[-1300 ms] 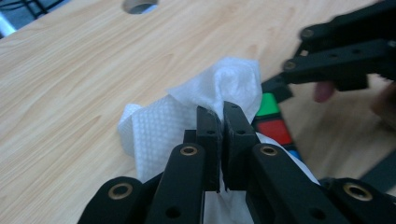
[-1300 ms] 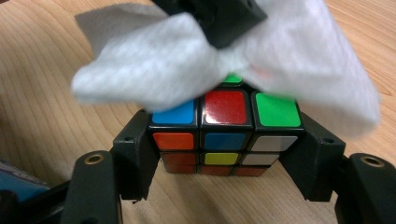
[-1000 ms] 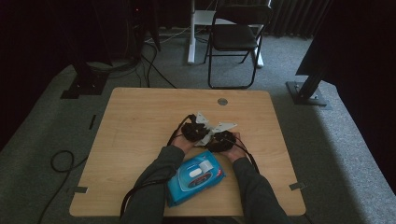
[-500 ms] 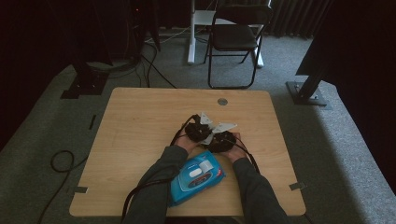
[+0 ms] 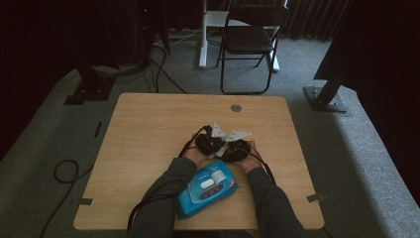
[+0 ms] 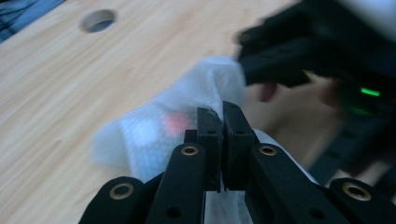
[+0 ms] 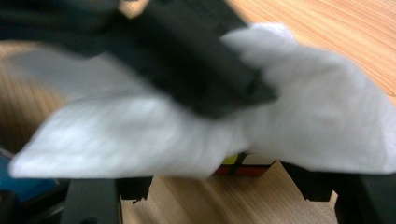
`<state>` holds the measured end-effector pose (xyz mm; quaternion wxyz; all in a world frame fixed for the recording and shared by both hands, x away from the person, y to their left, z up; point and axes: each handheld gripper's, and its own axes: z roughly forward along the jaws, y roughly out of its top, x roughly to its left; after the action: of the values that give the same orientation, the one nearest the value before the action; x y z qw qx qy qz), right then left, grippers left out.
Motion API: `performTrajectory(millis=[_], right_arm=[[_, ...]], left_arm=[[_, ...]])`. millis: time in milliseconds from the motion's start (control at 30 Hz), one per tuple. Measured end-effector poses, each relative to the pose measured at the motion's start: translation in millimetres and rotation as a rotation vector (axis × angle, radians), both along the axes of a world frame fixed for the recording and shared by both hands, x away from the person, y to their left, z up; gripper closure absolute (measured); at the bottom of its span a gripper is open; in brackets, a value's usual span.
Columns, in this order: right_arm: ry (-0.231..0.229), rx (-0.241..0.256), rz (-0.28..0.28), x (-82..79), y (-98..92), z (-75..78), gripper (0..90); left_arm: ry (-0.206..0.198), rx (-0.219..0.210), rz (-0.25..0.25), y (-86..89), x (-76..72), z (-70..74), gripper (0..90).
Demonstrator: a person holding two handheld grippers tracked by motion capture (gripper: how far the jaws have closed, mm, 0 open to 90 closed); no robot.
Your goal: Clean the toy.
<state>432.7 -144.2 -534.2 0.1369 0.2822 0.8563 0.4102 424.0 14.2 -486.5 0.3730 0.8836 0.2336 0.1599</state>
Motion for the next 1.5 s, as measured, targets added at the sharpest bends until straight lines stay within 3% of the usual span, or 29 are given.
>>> performTrajectory(millis=[200, 267, 367, 600, 833, 933, 967, 1000, 1033, 1100, 1167, 1200, 1333, 1367, 1400, 1500], right_arm=[[-0.001, -0.001, 0.001, -0.2, -0.1, 0.0, 34.0], [-0.003, -0.002, 0.002, 0.0, -0.1, 0.0, 33.9], [-0.002, -0.001, 0.001, 0.2, 0.0, 0.1, 34.0], [-0.003, -0.004, 0.002, 0.2, 0.0, 0.1, 34.0], [0.000, -0.007, 0.009, -0.1, -0.5, 0.5, 34.0], [0.002, -0.007, 0.010, -0.1, -0.8, 0.5, 34.0], [0.000, -0.008, 0.013, 0.0, -1.1, 0.6, 34.0], [0.000, -0.008, 0.013, 0.0, -1.1, 0.6, 34.0], [0.003, -0.006, 0.013, 0.0, -1.1, 0.6, 34.0], [0.002, -0.006, 0.012, -0.1, -1.1, 0.5, 34.0], [-0.002, -0.009, 0.013, -0.2, -1.0, 0.6, 34.0], [-0.002, -0.008, 0.013, -0.1, -1.1, 0.5, 34.0], [0.001, -0.007, 0.014, -0.1, -1.2, 0.6, 33.9], [0.001, -0.007, 0.019, 0.1, -1.7, 0.6, 33.9], [0.001, -0.007, 0.021, 0.1, -2.0, 0.6, 33.9], [0.005, -0.008, 0.030, 0.1, -3.9, 0.9, 33.9]], left_arm=[[0.008, -0.006, 0.004, 21.6, -1.2, -0.1, 87.9], [-0.006, 0.007, 0.046, 28.6, 0.7, 0.0, 87.9], [0.000, -0.015, 0.106, 35.1, 7.2, -1.1, 87.9], [-0.010, -0.001, 0.195, 30.8, 17.8, -2.9, 87.6], [0.010, -0.025, 0.220, 24.8, 24.1, -3.4, 87.8], [0.004, -0.025, 0.208, 22.9, 22.8, -2.3, 87.9], [0.012, -0.035, 0.165, 20.7, 20.2, -1.8, 87.8], [0.012, -0.035, 0.165, 20.7, 20.2, -1.8, 87.8], [0.011, -0.026, 0.111, 16.4, 15.8, -1.5, 87.8], [0.005, -0.020, 0.091, 14.5, 13.3, -1.1, 87.8], [0.003, -0.004, 0.024, 13.1, 7.2, 0.1, 87.8], [0.003, -0.004, 0.024, 13.1, 7.2, 0.1, 87.8], [0.012, -0.019, 0.084, 28.8, 11.6, -0.4, 87.7], [0.043, -0.076, 0.167, 44.2, 17.9, -1.7, 87.7], [0.053, -0.097, 0.204, 51.4, 20.8, -2.8, 87.7], [0.075, -0.088, 0.259, 63.8, 25.7, -8.2, 87.7]])
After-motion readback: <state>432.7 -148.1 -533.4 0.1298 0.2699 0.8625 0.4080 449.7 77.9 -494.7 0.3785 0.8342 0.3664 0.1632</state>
